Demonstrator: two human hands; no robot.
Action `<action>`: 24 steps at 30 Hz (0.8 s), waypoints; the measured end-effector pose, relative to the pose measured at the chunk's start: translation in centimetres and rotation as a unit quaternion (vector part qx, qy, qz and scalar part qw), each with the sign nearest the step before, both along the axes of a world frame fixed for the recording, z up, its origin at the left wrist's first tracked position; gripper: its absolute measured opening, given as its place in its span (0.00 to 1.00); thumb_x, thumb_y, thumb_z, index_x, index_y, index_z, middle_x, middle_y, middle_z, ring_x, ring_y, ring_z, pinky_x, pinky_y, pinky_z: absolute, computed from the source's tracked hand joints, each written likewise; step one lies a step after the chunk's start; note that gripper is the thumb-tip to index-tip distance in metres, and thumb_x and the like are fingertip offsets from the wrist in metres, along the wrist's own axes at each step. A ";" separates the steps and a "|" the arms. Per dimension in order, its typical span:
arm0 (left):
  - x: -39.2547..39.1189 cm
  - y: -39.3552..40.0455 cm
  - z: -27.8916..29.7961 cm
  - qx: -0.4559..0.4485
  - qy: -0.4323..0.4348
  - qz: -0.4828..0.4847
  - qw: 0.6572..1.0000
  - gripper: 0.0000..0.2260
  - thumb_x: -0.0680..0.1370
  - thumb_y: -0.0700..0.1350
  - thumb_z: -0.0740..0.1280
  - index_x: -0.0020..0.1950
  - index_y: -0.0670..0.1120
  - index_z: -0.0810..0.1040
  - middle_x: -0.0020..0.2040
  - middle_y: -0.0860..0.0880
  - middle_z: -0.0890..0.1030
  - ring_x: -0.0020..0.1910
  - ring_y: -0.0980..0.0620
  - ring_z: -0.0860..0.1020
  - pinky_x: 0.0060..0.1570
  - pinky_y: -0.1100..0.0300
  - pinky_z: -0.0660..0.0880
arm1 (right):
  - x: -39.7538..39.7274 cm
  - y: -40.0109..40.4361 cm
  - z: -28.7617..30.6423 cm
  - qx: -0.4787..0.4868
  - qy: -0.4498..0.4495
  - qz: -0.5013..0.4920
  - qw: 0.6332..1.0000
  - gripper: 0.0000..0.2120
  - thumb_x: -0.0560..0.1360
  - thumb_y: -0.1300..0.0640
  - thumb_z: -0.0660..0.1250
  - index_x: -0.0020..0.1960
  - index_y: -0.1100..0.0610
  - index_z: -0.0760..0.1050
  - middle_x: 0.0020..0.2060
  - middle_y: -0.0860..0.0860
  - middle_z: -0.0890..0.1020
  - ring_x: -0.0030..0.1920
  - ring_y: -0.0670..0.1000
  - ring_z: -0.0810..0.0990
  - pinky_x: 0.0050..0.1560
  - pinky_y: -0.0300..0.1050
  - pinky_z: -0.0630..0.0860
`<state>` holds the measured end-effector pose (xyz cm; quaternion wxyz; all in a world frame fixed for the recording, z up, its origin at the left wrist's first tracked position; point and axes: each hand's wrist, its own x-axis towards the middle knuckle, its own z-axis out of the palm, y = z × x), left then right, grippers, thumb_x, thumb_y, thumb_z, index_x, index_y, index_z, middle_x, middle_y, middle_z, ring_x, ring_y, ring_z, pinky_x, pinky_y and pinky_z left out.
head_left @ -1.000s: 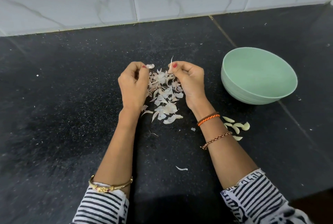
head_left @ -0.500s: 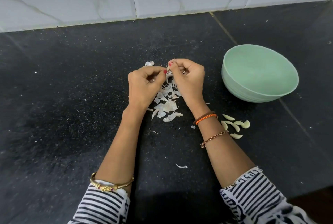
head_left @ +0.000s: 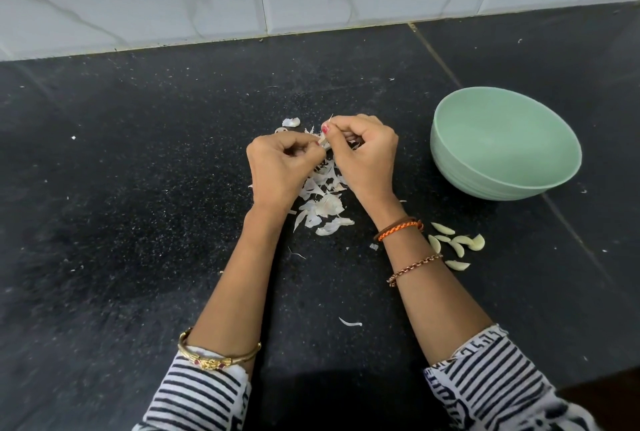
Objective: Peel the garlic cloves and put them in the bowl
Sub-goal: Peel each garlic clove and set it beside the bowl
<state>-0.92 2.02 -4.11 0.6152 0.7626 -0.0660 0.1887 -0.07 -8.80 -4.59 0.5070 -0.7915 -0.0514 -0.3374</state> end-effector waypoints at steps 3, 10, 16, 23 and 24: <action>0.1 0.3 0.1 -0.036 0.015 -0.019 0.999 0.04 0.65 0.44 0.68 0.35 0.46 0.83 0.29 0.43 0.80 0.29 0.56 0.71 0.31 0.63 0.69 | 0.0 -0.1 0.0 0.013 0.002 0.024 1.000 0.04 0.70 0.64 0.69 0.39 0.62 0.82 0.34 0.49 0.81 0.36 0.49 0.78 0.45 0.29 0.70; 0.5 1.2 0.8 -0.147 0.063 0.020 0.987 0.11 0.70 0.32 0.69 0.34 0.47 0.81 0.28 0.56 0.80 0.30 0.59 0.75 0.34 0.66 0.73 | -0.6 -0.3 1.3 0.191 0.113 0.163 0.961 0.09 0.74 0.70 0.65 0.42 0.58 0.79 0.29 0.41 0.80 0.35 0.38 0.78 0.40 0.31 0.74; 0.5 0.8 0.0 -0.050 0.023 0.015 0.998 0.16 0.71 0.40 0.62 0.25 0.38 0.65 0.23 0.51 0.64 0.25 0.58 0.60 0.27 0.64 0.60 | -0.6 -0.2 1.2 0.230 0.096 0.112 0.962 0.09 0.74 0.67 0.66 0.40 0.55 0.79 0.34 0.46 0.81 0.38 0.40 0.80 0.44 0.33 0.75; 0.4 0.5 -0.3 -0.010 0.005 -0.045 0.999 0.03 0.71 0.42 0.71 0.44 0.46 0.79 0.34 0.54 0.78 0.32 0.60 0.75 0.34 0.65 0.72 | -0.3 -0.3 0.8 0.231 0.074 0.100 0.965 0.06 0.73 0.67 0.67 0.43 0.59 0.80 0.36 0.51 0.82 0.40 0.45 0.82 0.45 0.38 0.77; 0.3 0.4 -0.2 -0.009 -0.007 -0.049 0.999 0.07 0.71 0.42 0.71 0.48 0.48 0.79 0.37 0.55 0.80 0.35 0.60 0.76 0.36 0.66 0.72 | -0.3 -0.2 0.8 0.234 0.078 0.108 0.963 0.06 0.73 0.67 0.67 0.42 0.59 0.80 0.35 0.50 0.83 0.39 0.45 0.82 0.43 0.37 0.77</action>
